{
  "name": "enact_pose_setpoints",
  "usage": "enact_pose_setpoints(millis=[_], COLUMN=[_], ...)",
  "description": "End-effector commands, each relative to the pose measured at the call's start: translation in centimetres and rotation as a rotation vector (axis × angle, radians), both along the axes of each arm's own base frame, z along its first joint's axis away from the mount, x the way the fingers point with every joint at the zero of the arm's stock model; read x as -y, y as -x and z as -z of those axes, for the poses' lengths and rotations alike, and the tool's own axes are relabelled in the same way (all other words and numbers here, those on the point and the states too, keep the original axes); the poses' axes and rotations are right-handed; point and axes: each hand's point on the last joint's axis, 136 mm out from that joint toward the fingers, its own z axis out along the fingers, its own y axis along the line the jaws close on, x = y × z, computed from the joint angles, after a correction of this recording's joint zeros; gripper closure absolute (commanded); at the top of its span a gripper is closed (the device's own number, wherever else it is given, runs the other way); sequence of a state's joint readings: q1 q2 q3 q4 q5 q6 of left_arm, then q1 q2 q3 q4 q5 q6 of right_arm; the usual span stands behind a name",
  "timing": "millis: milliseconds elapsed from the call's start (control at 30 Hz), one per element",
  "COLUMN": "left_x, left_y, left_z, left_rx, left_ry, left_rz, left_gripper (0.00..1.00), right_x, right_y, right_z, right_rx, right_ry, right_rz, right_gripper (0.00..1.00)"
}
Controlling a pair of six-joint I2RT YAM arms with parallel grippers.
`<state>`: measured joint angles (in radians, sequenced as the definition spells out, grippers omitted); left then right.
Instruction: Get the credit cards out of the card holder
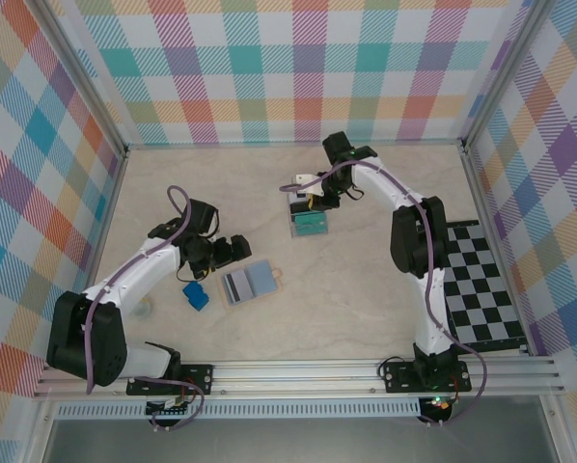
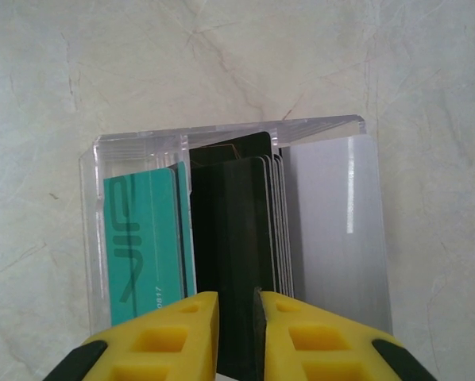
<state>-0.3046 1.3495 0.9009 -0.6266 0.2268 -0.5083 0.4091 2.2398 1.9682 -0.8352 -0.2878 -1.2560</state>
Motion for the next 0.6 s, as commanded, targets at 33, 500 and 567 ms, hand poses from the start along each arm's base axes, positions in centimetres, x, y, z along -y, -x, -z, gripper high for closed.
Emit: enact_pose_setpoints(millis=[33, 500, 567], left_x=[-0.2, -1.3, -1.4], left_y=[-0.2, 1.6, 2.0], left_z=[-0.6, -1.6, -1.4], left_rx=[0.000, 0.037, 0.034], left_ry=[0.014, 0.008, 0.011], left_rz=[-0.017, -0.064, -0.070], left_gripper=[0.00, 0.00, 0.00], right_x=[-0.3, -2.2, -2.4], right_y=[-0.8, 4.5, 6.2], right_z=[-2.3, -14.7, -15.2], right_rx=[0.031, -0.225, -0.300], right_ry=[-0.054, -0.549, -0.598], right_rz=[0.067, 0.513, 0.579], right_gripper=[0.79, 0.73, 0.73])
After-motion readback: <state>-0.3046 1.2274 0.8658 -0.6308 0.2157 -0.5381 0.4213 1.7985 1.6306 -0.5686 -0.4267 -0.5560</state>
